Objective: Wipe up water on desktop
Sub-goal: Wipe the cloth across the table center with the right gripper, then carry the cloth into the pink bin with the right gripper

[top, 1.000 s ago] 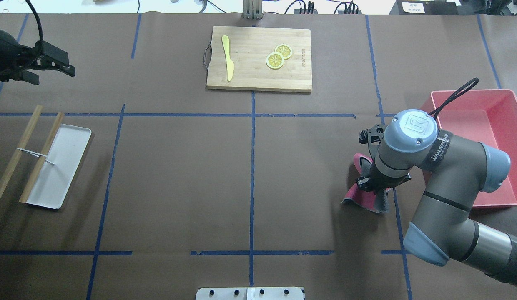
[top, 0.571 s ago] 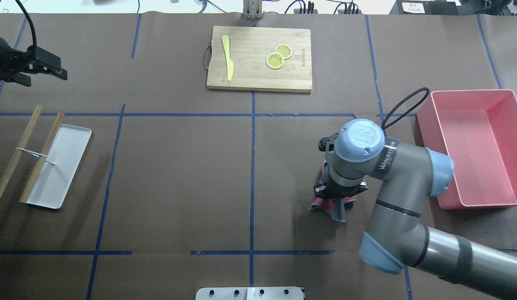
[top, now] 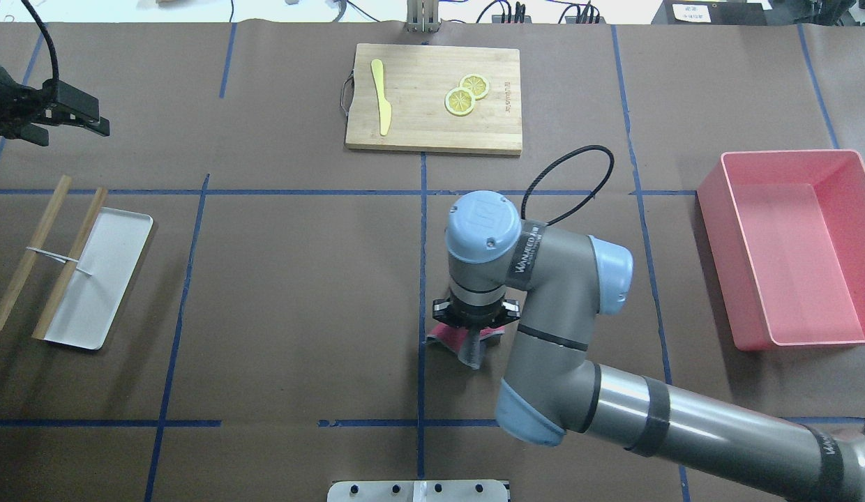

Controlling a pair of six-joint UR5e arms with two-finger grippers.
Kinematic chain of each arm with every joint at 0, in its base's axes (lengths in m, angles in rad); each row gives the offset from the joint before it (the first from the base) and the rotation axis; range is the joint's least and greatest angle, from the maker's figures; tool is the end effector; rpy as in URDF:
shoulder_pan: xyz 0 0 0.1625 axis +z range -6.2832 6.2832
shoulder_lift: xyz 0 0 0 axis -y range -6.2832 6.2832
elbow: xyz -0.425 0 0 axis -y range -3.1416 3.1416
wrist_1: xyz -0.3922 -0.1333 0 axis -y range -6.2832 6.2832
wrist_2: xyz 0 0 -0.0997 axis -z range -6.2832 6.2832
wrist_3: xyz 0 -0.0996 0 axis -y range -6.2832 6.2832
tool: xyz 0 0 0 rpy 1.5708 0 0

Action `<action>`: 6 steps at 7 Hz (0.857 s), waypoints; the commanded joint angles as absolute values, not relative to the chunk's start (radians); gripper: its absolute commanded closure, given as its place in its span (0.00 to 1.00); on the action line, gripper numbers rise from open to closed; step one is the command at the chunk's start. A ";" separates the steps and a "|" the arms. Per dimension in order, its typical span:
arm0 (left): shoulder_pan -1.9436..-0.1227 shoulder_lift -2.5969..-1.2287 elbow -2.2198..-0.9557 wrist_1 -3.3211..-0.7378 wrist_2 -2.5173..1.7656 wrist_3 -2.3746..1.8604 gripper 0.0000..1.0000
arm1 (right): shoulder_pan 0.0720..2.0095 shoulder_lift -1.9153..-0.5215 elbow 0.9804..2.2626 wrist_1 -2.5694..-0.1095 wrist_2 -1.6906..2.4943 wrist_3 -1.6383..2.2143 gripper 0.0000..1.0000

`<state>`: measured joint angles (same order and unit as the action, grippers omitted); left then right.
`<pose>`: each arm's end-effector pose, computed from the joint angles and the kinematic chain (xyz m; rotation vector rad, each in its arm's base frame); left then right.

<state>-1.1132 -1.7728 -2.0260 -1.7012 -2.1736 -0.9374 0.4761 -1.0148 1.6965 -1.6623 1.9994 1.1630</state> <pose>0.1627 -0.5043 0.3265 0.2180 0.9272 -0.2058 -0.5463 -0.3851 0.2961 -0.1275 -0.7028 -0.0611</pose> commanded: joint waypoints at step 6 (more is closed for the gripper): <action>-1.161 -1.715 -2.025 -1.703 -2.175 -0.816 0.08 | 0.841 -1.535 2.155 -1.666 2.098 0.827 1.00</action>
